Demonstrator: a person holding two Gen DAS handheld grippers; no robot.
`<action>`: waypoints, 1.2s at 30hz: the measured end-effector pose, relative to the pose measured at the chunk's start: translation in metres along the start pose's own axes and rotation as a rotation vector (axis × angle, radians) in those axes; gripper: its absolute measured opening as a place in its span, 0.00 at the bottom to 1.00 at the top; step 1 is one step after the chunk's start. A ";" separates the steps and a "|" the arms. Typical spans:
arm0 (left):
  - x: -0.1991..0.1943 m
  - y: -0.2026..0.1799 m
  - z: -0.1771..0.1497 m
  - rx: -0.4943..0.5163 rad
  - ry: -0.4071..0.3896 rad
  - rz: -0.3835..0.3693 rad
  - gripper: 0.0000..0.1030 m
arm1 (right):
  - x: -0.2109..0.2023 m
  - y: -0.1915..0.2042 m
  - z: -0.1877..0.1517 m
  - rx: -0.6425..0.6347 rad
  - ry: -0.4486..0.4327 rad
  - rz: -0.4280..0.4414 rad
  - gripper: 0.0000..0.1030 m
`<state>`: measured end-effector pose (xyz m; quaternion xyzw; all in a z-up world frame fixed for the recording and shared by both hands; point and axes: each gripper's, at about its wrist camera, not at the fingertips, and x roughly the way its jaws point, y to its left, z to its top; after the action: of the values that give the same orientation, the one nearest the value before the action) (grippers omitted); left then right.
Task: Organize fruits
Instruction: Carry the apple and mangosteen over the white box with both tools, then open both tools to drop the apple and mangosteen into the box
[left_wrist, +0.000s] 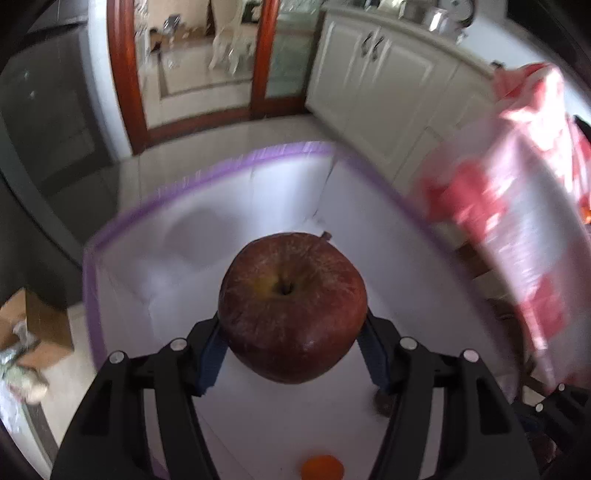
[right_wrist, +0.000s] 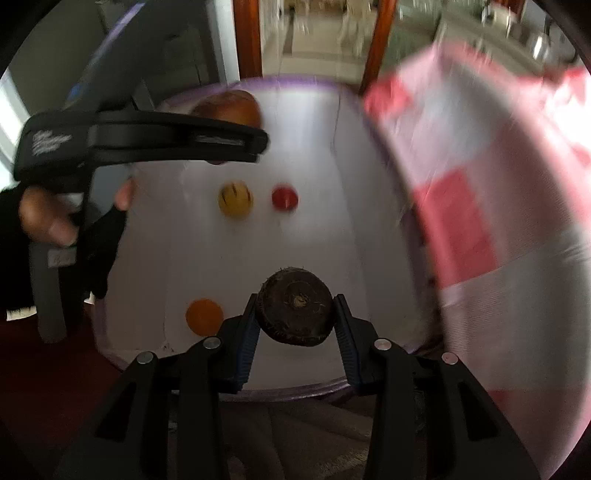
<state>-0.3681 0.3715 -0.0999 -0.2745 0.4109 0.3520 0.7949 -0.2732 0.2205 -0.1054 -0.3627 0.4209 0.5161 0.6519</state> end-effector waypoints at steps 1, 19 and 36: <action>0.007 0.002 -0.003 -0.011 0.021 0.014 0.61 | 0.008 -0.004 0.000 0.014 0.028 0.013 0.38; 0.042 -0.021 0.000 0.111 0.221 0.195 0.62 | 0.069 0.031 -0.001 -0.201 0.230 -0.147 0.39; -0.081 -0.014 0.047 -0.034 -0.358 0.123 0.88 | -0.066 0.053 0.005 -0.219 -0.272 -0.147 0.76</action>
<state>-0.3688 0.3701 -0.0048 -0.1951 0.2729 0.4498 0.8277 -0.3316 0.2117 -0.0450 -0.3879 0.2427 0.5542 0.6953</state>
